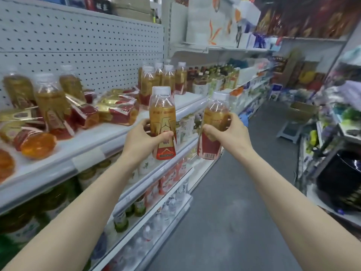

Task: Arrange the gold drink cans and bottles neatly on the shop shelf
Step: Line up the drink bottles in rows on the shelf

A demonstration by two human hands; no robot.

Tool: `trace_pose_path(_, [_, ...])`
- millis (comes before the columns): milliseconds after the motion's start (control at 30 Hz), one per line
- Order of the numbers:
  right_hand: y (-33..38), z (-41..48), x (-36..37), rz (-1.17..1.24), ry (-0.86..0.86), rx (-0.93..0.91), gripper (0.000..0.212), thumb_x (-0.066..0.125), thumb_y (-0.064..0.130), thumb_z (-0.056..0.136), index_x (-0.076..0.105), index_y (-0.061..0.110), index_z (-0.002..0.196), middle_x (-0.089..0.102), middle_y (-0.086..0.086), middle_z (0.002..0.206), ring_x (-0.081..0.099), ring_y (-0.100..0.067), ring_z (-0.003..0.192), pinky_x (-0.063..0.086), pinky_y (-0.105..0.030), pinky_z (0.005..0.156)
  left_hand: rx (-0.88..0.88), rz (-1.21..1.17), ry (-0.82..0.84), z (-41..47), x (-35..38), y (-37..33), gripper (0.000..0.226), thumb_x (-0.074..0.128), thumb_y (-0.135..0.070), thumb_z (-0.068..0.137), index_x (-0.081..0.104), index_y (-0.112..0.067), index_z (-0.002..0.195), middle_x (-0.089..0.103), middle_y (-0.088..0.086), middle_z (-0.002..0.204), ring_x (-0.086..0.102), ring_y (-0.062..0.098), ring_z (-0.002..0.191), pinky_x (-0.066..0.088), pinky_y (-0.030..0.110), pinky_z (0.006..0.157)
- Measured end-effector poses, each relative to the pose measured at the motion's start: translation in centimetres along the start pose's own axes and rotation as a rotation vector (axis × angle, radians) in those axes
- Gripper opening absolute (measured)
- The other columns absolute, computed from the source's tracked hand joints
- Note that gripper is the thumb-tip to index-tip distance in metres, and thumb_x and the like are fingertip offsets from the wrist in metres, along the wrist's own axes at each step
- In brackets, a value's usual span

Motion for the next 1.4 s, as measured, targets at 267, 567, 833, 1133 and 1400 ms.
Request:
trace_pose_path(267, [-2.8,15.9,2.9,0.001,0.006,-0.055,0.057,0.08,0.051,0.072,0.05,0.029,0.115,0.067,0.01,0.106,0.065,-0.01,0.098,0.055,-0.038,0.088,0.059,0.036,-0.073,15.1,4.3,0.0,0.075,0.084,-0.047,0.065,0.053,-0.025,0.129,0.064,-0.016,0.106,0.064,0.004,0.097,0.056,0.029,0.082])
trace_pose_path(567, [-3.8,29.7,6.2,0.066,0.049,-0.151,0.06,0.08,0.048,0.076,0.05,0.023,0.122,0.06,0.012,0.105,0.059,-0.007,0.095,0.046,-0.024,0.075,0.022,0.102,-0.205,25.0,6.5,0.9,0.075,0.085,-0.045,0.067,0.052,-0.023,0.131,0.064,-0.011,0.114,0.062,0.006,0.099,0.055,0.033,0.087])
trace_pose_path(833, [-5.4,40.6,14.8,0.103,0.314,-0.23,0.056,0.081,0.042,0.078,0.046,0.023,0.117,0.061,0.011,0.103,0.059,-0.004,0.09,0.046,-0.018,0.071,-0.069,0.207,-0.434,28.8,7.4,3.8,0.071,0.086,-0.045,0.065,0.055,-0.025,0.126,0.067,-0.009,0.114,0.063,0.012,0.103,0.056,0.042,0.09])
trace_pose_path(1133, [-6.0,46.5,23.3,0.091,0.505,-0.286,0.068,0.077,0.057,0.06,0.05,0.021,0.111,0.068,0.001,0.102,0.066,-0.018,0.097,0.056,-0.044,0.087,-0.176,0.338,-0.642,28.4,8.0,5.1,0.071,0.085,-0.048,0.065,0.054,-0.026,0.125,0.061,-0.02,0.106,0.058,0.0,0.098,0.05,0.024,0.087])
trace_pose_path(1400, [-3.7,47.6,27.3,0.134,0.549,-0.367,0.074,0.078,0.052,0.067,0.046,0.013,0.12,0.059,-0.006,0.117,0.06,-0.026,0.108,0.051,-0.047,0.095,-0.249,0.368,-0.751,27.1,7.4,5.7,0.082,0.084,-0.053,0.062,0.052,-0.025,0.131,0.064,-0.013,0.117,0.059,0.008,0.107,0.054,0.039,0.094])
Point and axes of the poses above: each hand's wrist, its own z-axis towards the middle knuckle, its own x-axis out of the palm, y = z × x, the point moved 9 cm from there along z, towards the middle knuckle
